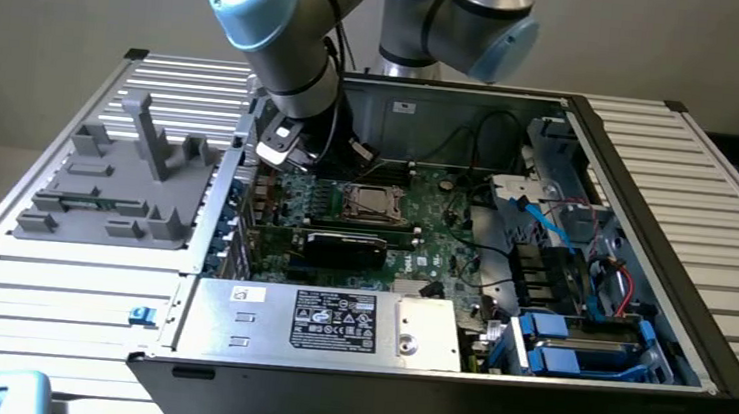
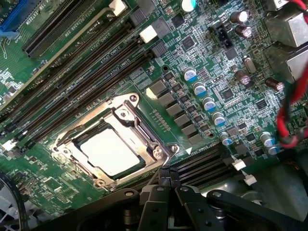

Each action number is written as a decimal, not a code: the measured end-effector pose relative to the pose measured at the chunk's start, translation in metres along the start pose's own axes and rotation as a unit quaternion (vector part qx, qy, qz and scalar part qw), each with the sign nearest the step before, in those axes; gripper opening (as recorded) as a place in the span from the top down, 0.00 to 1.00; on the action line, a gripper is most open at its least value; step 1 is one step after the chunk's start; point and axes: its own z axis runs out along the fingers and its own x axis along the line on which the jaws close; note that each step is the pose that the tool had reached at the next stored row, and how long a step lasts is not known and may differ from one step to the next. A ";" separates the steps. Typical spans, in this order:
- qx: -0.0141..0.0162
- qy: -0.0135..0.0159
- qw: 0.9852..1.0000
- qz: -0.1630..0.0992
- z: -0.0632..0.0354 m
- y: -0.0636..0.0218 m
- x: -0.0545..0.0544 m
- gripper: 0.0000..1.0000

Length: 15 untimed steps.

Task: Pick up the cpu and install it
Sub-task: 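Install the first cpu locking lever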

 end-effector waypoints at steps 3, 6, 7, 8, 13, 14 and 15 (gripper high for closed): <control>0.001 0.001 1.000 0.000 0.0006 0.0003 0.000 0.89; 0.001 0.002 1.000 0.000 0.0012 -0.0001 -0.001 0.89; 0.001 0.002 1.000 -0.001 0.0013 -0.0002 -0.001 0.89; 0.001 0.002 1.000 -0.001 0.0013 -0.0003 -0.001 0.89; 0.002 0.002 1.000 -0.001 0.0016 -0.0006 -0.001 0.89; 0.002 0.002 1.000 -0.001 0.0018 -0.0009 0.000 0.89; 0.002 0.002 1.000 -0.001 0.0022 -0.0012 0.000 0.89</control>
